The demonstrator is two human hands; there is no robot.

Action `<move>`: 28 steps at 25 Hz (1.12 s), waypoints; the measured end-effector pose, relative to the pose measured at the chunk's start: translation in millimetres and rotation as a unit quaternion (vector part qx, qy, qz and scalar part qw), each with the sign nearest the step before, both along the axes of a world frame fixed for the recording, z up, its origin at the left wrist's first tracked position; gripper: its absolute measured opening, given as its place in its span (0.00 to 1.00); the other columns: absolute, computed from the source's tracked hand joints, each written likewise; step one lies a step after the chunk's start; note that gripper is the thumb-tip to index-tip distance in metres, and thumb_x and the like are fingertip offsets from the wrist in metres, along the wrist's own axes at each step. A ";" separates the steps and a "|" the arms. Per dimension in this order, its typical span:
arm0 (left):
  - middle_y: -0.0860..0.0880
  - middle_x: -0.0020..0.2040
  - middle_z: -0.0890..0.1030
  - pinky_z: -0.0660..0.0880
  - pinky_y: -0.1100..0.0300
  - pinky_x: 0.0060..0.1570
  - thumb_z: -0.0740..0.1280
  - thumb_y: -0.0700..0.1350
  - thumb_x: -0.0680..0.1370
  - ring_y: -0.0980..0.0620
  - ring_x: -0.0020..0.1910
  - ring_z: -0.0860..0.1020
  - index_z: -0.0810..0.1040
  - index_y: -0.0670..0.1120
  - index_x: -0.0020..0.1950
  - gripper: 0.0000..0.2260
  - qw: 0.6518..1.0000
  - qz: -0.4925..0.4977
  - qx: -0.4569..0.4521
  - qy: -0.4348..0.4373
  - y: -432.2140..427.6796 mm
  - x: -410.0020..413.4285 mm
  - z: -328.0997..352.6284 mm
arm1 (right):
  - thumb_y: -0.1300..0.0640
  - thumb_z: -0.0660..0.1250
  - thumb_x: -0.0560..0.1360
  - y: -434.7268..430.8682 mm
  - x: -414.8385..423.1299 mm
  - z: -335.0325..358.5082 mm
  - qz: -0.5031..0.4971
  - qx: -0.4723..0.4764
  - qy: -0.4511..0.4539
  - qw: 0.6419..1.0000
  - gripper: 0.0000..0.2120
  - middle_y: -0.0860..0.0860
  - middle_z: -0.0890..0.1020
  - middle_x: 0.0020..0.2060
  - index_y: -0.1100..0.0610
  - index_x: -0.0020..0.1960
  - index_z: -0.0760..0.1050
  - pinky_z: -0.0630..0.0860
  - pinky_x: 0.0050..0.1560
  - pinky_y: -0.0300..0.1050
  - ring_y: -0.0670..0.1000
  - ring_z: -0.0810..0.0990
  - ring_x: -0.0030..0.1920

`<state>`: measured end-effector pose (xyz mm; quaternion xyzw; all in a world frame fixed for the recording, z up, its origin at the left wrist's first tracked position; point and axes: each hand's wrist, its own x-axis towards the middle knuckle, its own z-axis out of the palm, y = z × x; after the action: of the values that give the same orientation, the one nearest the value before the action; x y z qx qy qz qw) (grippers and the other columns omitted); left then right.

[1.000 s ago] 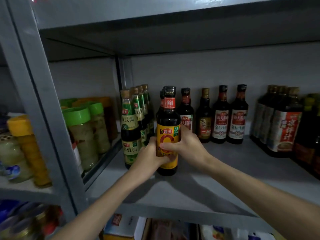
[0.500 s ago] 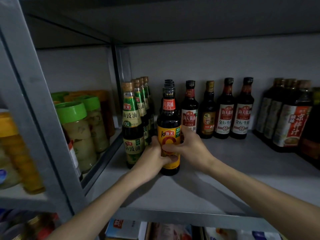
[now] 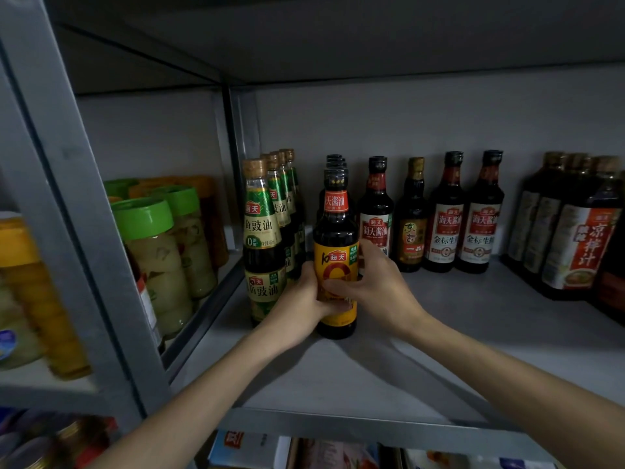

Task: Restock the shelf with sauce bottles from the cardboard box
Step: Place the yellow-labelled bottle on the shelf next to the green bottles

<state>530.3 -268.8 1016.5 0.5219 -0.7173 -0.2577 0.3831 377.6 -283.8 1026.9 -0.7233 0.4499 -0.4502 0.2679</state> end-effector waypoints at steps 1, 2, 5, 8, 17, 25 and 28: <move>0.58 0.57 0.72 0.68 0.76 0.45 0.75 0.46 0.74 0.60 0.56 0.71 0.64 0.47 0.68 0.29 1.000 0.004 -0.004 -0.001 -0.7 -1.0 0.0 | 0.45 0.78 0.63 -1.8 0.4 -0.4 -0.006 -0.003 0.002 1.000 0.31 0.48 0.79 0.57 0.48 0.62 0.72 0.80 0.57 0.51 0.48 0.80 0.57; 0.57 0.57 0.72 0.69 0.75 0.46 0.75 0.46 0.74 0.59 0.56 0.72 0.64 0.46 0.68 0.28 1.000 0.009 -0.008 -0.004 -1.3 -1.6 -0.3 | 0.43 0.77 0.61 -3.5 0.7 -0.9 -0.010 -0.005 0.003 1.000 0.32 0.48 0.79 0.58 0.47 0.62 0.72 0.80 0.58 0.52 0.48 0.80 0.58; 0.54 0.59 0.74 0.70 0.67 0.53 0.75 0.47 0.74 0.55 0.59 0.74 0.64 0.45 0.68 0.28 1.000 0.017 -0.011 -0.010 -4.1 -1.7 -1.8 | 0.41 0.75 0.59 -7.5 1.6 -2.6 -0.013 -0.007 -0.002 1.000 0.33 0.48 0.79 0.58 0.46 0.62 0.72 0.80 0.58 0.54 0.49 0.79 0.59; 0.50 0.63 0.76 0.70 0.65 0.55 0.75 0.47 0.74 0.51 0.62 0.75 0.64 0.45 0.67 0.28 1.000 0.019 -0.010 -0.009 -6.8 -1.1 -2.9 | 0.41 0.76 0.58 -10.6 2.1 -4.9 -0.010 -0.005 -0.012 1.000 0.34 0.47 0.79 0.58 0.44 0.62 0.70 0.79 0.59 0.54 0.49 0.78 0.60; 0.52 0.62 0.75 0.69 0.73 0.50 0.74 0.47 0.74 0.57 0.57 0.73 0.64 0.44 0.68 0.28 0.999 0.022 -0.005 -0.027 -7.5 -1.7 -2.8 | 0.49 0.80 0.63 -16.2 1.5 -7.2 -0.011 -0.011 -0.010 1.000 0.33 0.48 0.77 0.59 0.46 0.63 0.69 0.79 0.60 0.52 0.49 0.77 0.60; 0.47 0.66 0.77 0.71 0.64 0.57 0.75 0.47 0.74 0.50 0.63 0.76 0.65 0.43 0.70 0.30 0.998 0.056 0.002 -0.019 -6.5 -5.1 -8.2 | 0.53 0.77 0.70 -14.8 1.3 -11.6 0.013 -0.021 0.005 1.000 0.35 0.49 0.71 0.62 0.53 0.72 0.65 0.74 0.65 0.48 0.47 0.71 0.63; 0.47 0.66 0.77 0.71 0.62 0.57 0.75 0.48 0.73 0.47 0.64 0.76 0.66 0.43 0.71 0.30 0.995 0.096 -0.016 -0.034 -0.6 -9.5 -11.6 | 0.52 0.76 0.71 -13.2 0.0 -13.6 0.032 -0.002 -0.002 0.999 0.39 0.49 0.68 0.65 0.54 0.76 0.60 0.71 0.69 0.48 0.47 0.69 0.66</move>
<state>520.8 -269.3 1004.9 0.5906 -0.6805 -0.1900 0.3899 377.6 -297.0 1013.3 -0.7368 0.4253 -0.4438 0.2816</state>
